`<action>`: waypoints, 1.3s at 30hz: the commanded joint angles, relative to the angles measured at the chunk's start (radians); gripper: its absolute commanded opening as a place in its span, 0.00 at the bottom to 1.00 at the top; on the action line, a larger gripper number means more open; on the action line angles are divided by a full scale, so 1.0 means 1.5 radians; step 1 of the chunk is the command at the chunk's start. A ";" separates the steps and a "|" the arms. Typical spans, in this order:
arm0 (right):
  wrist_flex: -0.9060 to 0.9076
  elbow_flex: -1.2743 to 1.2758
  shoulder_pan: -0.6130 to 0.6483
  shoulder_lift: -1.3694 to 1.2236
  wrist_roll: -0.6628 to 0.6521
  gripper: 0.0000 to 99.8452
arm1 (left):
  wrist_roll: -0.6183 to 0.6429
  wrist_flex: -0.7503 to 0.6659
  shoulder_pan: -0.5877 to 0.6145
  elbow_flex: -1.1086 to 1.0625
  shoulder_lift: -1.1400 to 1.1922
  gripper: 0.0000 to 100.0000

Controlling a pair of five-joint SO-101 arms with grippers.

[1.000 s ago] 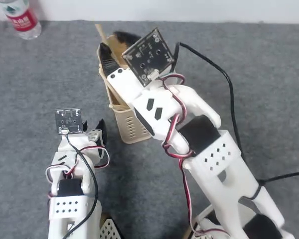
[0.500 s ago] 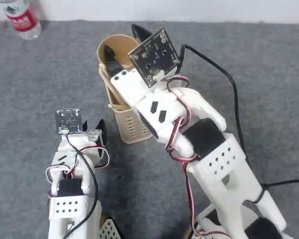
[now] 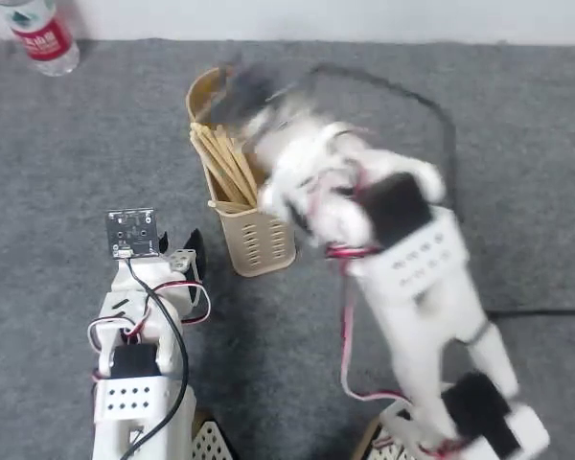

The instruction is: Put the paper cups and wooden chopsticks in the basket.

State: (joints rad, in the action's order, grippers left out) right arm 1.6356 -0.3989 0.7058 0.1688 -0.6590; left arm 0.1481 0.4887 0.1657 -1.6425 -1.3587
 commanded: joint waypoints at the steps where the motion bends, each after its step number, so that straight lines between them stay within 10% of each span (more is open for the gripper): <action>1: 0.102 -0.090 0.026 -0.060 -0.116 0.23 | -0.006 -0.014 -0.002 0.007 -0.007 0.17; 13: 0.101 -0.094 0.035 -0.203 -0.157 0.23 | -0.006 -0.014 -0.004 0.007 -0.007 0.17; 18: 0.098 -0.104 0.030 -0.253 -0.157 0.00 | -0.006 -0.014 -0.004 0.007 -0.007 0.17; 24: 0.102 -0.172 -0.035 -0.224 -0.147 0.00 | -0.006 -0.014 -0.003 0.007 -0.007 0.17; 39: 0.094 -0.245 -0.104 -0.201 0.344 0.01 | -0.006 -0.014 -0.004 0.007 -0.007 0.17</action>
State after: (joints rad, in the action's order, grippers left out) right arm 1.7568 -0.6981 0.5017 -0.1749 -0.2954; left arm 0.1481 0.4887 0.1657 -1.6425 -1.3587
